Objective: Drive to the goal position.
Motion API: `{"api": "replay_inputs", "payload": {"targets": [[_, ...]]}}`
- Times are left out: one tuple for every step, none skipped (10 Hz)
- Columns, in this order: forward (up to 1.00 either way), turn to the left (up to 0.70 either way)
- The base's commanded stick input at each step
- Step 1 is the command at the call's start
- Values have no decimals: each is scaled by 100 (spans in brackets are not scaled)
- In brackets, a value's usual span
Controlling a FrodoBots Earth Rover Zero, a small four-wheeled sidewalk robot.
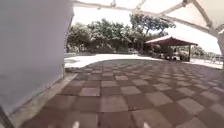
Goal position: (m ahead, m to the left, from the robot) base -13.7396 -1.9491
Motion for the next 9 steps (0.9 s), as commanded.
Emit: {"api": "replay_inputs", "payload": {"targets": [[50,-25],[0,0],[0,0],[0,0],[0,0],[0,0],[0,0],[0,0],[0,0]]}}
